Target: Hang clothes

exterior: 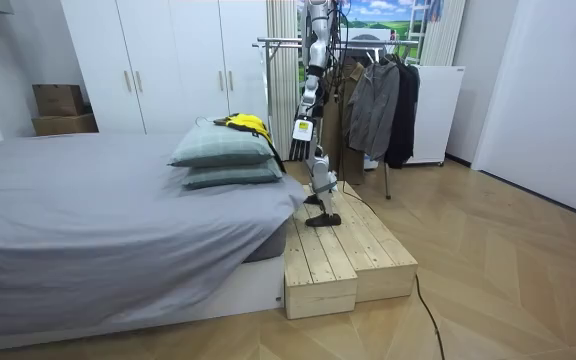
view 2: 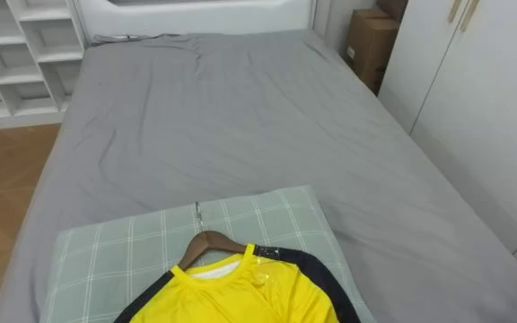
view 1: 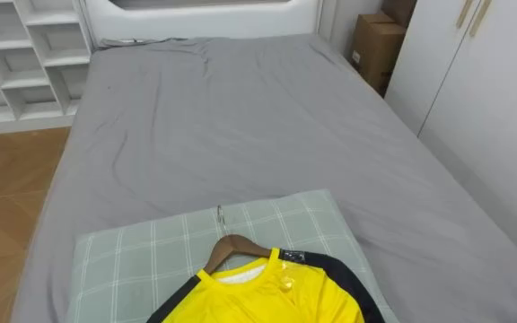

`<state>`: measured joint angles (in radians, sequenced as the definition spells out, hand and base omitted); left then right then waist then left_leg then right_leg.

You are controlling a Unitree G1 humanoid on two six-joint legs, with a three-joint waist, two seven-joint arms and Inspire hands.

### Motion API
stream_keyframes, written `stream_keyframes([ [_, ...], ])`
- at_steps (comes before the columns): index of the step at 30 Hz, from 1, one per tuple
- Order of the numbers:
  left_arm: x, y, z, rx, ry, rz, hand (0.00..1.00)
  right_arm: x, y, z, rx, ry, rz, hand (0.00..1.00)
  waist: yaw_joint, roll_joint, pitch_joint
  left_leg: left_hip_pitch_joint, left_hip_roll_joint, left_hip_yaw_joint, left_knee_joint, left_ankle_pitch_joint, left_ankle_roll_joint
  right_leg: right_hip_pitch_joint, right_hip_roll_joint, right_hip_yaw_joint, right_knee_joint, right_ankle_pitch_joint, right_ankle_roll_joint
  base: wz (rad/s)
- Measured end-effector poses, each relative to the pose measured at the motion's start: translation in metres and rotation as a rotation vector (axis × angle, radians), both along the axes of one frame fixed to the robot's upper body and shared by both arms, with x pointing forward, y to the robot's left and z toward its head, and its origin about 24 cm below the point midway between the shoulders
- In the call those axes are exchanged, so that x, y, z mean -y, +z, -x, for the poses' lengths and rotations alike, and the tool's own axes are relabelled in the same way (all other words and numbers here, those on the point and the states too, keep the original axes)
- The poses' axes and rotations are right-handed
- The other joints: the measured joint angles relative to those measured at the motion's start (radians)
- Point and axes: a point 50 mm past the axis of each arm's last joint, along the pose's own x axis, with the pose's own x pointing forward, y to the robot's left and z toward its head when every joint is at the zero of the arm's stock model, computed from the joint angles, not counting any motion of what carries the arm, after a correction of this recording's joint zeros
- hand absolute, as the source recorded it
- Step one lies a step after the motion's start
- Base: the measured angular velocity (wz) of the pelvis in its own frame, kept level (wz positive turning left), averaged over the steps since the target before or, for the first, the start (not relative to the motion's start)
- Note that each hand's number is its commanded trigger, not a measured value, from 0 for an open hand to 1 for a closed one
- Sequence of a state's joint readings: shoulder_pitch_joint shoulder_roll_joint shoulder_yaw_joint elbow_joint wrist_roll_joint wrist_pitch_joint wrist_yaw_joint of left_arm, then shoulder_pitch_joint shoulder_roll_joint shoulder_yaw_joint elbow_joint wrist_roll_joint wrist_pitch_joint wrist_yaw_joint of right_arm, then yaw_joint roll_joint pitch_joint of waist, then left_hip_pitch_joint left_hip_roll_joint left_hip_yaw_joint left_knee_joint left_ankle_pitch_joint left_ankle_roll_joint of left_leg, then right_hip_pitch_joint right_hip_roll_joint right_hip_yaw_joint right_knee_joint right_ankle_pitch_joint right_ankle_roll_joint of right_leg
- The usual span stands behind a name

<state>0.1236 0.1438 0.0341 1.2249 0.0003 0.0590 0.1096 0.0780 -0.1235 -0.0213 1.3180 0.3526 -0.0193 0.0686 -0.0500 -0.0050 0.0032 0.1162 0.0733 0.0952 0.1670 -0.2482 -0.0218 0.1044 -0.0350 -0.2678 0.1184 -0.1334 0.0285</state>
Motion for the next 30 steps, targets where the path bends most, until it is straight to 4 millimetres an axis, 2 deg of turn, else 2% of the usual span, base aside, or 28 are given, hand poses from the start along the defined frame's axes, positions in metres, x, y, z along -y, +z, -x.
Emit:
stream_keyframes([
  [19, 0.0008, -0.0002, -0.0010, 0.003, -0.002, 0.019, 0.00, 0.0001, 0.0002, -0.0017, 0.003, 0.005, 0.002, 0.00, 0.000, 0.007, 0.0010, -0.001, 0.001, -0.001, -0.001, 0.000, 0.000, -0.002, 0.000, -0.006, 0.001, 0.000, 0.000, 0.00],
  [30, -0.0016, 0.0002, 0.0020, 0.002, 0.021, 0.009, 0.00, -0.0012, -0.0005, 0.0016, -0.019, 0.008, -0.015, 0.00, 0.002, -0.006, 0.0015, 0.007, 0.001, 0.003, 0.001, 0.000, 0.000, 0.001, 0.000, -0.004, 0.001, 0.000, 0.000, -0.01],
])
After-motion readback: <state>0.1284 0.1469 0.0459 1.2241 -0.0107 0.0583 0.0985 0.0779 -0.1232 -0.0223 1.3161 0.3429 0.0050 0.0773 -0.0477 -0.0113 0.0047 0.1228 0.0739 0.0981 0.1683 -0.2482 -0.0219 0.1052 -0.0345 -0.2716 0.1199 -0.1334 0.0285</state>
